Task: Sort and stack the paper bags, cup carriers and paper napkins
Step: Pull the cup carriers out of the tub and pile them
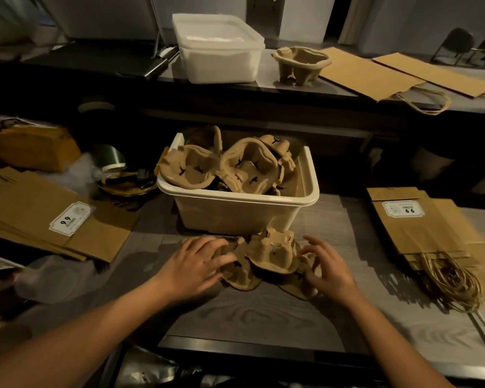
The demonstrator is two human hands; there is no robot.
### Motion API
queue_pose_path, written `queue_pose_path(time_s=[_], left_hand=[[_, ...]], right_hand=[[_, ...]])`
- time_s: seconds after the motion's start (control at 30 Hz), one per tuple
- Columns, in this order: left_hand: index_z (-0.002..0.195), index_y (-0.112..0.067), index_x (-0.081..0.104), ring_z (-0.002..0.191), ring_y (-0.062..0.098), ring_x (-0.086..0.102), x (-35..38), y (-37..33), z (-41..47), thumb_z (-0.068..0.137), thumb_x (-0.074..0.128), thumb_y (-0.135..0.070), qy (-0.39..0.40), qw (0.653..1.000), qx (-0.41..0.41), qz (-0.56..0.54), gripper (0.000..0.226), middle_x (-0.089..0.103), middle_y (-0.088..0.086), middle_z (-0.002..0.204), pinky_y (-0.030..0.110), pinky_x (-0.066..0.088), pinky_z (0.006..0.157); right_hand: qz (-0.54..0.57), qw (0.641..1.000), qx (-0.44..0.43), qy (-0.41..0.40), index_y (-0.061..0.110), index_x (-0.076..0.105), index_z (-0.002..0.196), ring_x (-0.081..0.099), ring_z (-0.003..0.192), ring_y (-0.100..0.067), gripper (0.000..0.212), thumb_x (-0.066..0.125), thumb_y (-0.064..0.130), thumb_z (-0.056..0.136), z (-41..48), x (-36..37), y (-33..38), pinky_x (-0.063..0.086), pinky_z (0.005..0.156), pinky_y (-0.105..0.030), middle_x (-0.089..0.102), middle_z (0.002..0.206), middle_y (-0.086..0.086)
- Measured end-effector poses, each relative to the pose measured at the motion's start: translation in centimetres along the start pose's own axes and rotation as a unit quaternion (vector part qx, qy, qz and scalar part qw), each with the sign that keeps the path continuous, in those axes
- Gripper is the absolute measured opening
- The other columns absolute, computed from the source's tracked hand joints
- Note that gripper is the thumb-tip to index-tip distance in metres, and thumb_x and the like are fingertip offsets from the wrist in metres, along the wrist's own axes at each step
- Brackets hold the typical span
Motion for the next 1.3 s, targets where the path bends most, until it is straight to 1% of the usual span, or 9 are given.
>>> queue_pose_path(time_s=[0.1, 0.23, 0.33, 0.5, 0.67, 0.83, 1.07, 1.17, 1.3], left_hand=[[0.117, -0.025, 0.045, 0.103, 0.020, 0.047, -4.0, 0.0, 3.1, 0.084, 0.054, -0.033, -0.123, 0.991, 0.031, -0.028, 0.035, 0.044, 0.003, 0.116, 0.031, 0.039, 0.085], [0.122, -0.020, 0.040, 0.106, 0.023, 0.044, -9.4, 2.2, 8.3, 0.085, 0.052, -0.034, -0.188, 0.981, -0.040, -0.031, 0.042, 0.041, 0.006, 0.119, 0.031, 0.037, 0.087], [0.136, -0.025, 0.028, 0.122, 0.029, 0.038, -11.4, 5.2, 11.2, 0.086, 0.050, -0.045, -0.105, 0.969, -0.221, -0.028, 0.058, 0.033, 0.009, 0.136, 0.040, 0.039, 0.096], [0.147, -0.034, 0.011, 0.140, 0.038, 0.013, -9.9, 9.3, 12.8, 0.085, 0.053, -0.059, 0.136, 0.882, -0.438, -0.111, 0.079, 0.003, 0.006, 0.155, 0.049, 0.023, 0.109], [0.146, -0.036, 0.017, 0.139, 0.038, 0.019, -8.0, 10.7, 13.3, 0.077, 0.045, -0.077, 0.242, 0.869, -0.431, -0.037, 0.085, 0.018, 0.006, 0.155, 0.054, 0.022, 0.109], [0.145, -0.035, 0.024, 0.138, 0.036, 0.024, -7.1, 11.2, 13.7, 0.077, 0.040, -0.079, 0.275, 0.868, -0.412, -0.019, 0.083, 0.022, 0.004, 0.154, 0.053, 0.025, 0.108], [0.139, -0.027, 0.033, 0.127, 0.029, 0.043, -6.0, 10.2, 14.0, 0.086, 0.034, -0.071, 0.271, 0.875, -0.398, 0.040, 0.069, 0.040, 0.005, 0.143, 0.047, 0.037, 0.102], [0.145, -0.029, 0.026, 0.132, 0.025, 0.039, -6.0, 10.2, 13.5, 0.085, 0.027, -0.074, 0.280, 0.890, -0.358, 0.026, 0.075, 0.032, 0.001, 0.150, 0.049, 0.038, 0.102], [0.150, -0.025, 0.013, 0.141, 0.022, 0.024, -7.8, 10.5, 12.6, 0.087, 0.044, -0.063, 0.332, 0.891, -0.310, -0.006, 0.079, 0.017, 0.000, 0.157, 0.040, 0.032, 0.110]], right_hand=[[0.106, 0.975, 0.021, -0.193, 0.015, 0.057, 0.095, 0.045, 0.109, -0.001, 0.015, 0.053, 0.016, 0.080, -0.4, -2.3, 1.4, 0.038, 0.092, -0.013, 0.050, 0.113, 0.003], [0.133, 0.958, -0.021, -0.253, 0.012, 0.056, 0.098, 0.046, 0.103, 0.010, 0.022, 0.046, 0.024, 0.083, 1.1, -4.6, 4.7, 0.037, 0.091, -0.005, 0.052, 0.105, 0.001], [0.149, 0.954, -0.042, -0.257, 0.017, 0.055, 0.102, 0.045, 0.104, 0.014, 0.020, 0.048, 0.024, 0.084, 2.2, -5.7, 7.1, 0.039, 0.088, -0.005, 0.049, 0.105, 0.011], [0.139, 0.970, -0.007, -0.202, 0.026, 0.050, 0.114, 0.044, 0.103, 0.010, 0.030, 0.060, 0.024, 0.086, 5.6, -7.3, 10.5, 0.037, 0.085, -0.006, 0.041, 0.115, 0.020], [0.014, 0.989, 0.111, -0.092, 0.021, 0.033, 0.141, 0.044, 0.124, -0.015, 0.061, 0.055, 0.045, 0.089, 11.3, -7.7, 11.6, 0.043, 0.095, -0.032, 0.039, 0.141, 0.001], [-0.158, 0.972, 0.173, 0.020, 0.016, 0.017, 0.146, 0.059, 0.107, -0.026, 0.068, 0.033, 0.057, 0.095, 14.2, -6.4, 11.1, 0.047, 0.079, -0.038, 0.059, 0.123, -0.009], [0.014, 0.981, 0.187, -0.047, 0.017, 0.023, 0.139, 0.061, 0.106, -0.026, 0.066, 0.060, 0.037, 0.088, 15.2, -5.3, 10.4, 0.051, 0.082, -0.040, 0.060, 0.123, -0.006], [0.081, 0.978, 0.178, -0.072, 0.019, 0.029, 0.138, 0.060, 0.109, -0.023, 0.063, 0.065, 0.028, 0.086, 14.8, -5.3, 10.0, 0.053, 0.083, -0.040, 0.057, 0.126, -0.004], [0.202, 0.958, 0.161, -0.121, 0.022, 0.035, 0.136, 0.058, 0.109, -0.019, 0.059, 0.065, 0.017, 0.086, 14.3, -5.8, 9.7, 0.053, 0.086, -0.036, 0.057, 0.124, -0.001]])
Point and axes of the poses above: each hand's wrist, its own z-axis towards the middle knuckle, its own x-axis out of the palm, y = z × x, the point moved 4 cm from there along z, towards the middle knuckle
